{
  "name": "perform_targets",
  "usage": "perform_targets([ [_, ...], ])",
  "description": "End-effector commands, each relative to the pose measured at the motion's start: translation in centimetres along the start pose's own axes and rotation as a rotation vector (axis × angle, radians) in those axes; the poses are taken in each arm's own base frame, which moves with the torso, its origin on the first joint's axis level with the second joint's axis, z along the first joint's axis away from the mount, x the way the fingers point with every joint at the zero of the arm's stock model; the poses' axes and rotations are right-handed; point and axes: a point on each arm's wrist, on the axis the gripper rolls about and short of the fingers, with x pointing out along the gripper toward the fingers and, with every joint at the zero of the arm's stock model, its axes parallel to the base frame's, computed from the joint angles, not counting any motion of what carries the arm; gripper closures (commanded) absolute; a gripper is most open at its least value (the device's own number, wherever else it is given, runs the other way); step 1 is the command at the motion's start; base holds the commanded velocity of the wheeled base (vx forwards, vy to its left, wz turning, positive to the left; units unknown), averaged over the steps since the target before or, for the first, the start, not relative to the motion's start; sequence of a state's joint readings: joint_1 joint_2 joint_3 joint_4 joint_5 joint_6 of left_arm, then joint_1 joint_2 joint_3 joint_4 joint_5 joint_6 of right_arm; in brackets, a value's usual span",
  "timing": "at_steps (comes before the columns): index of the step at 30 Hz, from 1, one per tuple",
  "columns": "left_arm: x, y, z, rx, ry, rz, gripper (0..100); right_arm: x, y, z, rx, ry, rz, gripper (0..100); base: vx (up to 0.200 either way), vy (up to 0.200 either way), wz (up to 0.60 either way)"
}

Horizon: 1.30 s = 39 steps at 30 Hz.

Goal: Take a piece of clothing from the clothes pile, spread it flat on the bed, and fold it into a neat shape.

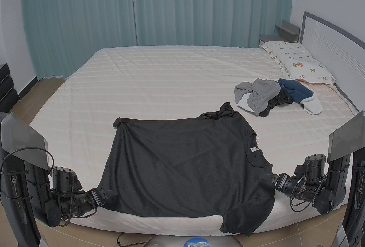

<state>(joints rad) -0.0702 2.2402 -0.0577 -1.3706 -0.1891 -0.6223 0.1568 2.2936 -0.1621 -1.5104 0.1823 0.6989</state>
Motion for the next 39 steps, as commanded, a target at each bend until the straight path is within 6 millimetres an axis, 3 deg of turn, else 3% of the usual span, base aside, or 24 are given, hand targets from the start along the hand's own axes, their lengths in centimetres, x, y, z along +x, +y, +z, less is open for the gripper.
perform_targets([
  [1, 0.8, 0.1, 0.4, -0.009, -0.008, -0.002, 0, 0.1, 0.0, 0.0, 0.000, 0.001, 0.001, 0, 0.000, 0.000, 0.00],
  [12, 1.0, 0.5, 0.6, -0.035, -0.014, 0.007, 0, 0.1, 0.0, 0.0, 0.000, 0.001, 0.001, 0, 0.000, 0.000, 0.00],
  [13, 1.0, 0.5, 0.6, -0.037, -0.015, 0.006, 100, 0.1, 0.0, 0.0, 0.000, 0.001, 0.001, 0, 0.000, 0.000, 0.00],
  [27, 0.5, 1.1, -0.2, -0.022, 0.015, 0.051, 100, 0.0, 0.0, 0.0, 0.000, -0.002, 0.002, 0, 0.000, 0.000, 0.00],
  [39, -0.6, 2.0, -0.8, 0.117, -0.002, 0.181, 100, -0.1, -0.1, 0.0, 0.002, -0.001, -0.003, 0, 0.000, 0.000, 0.00],
])
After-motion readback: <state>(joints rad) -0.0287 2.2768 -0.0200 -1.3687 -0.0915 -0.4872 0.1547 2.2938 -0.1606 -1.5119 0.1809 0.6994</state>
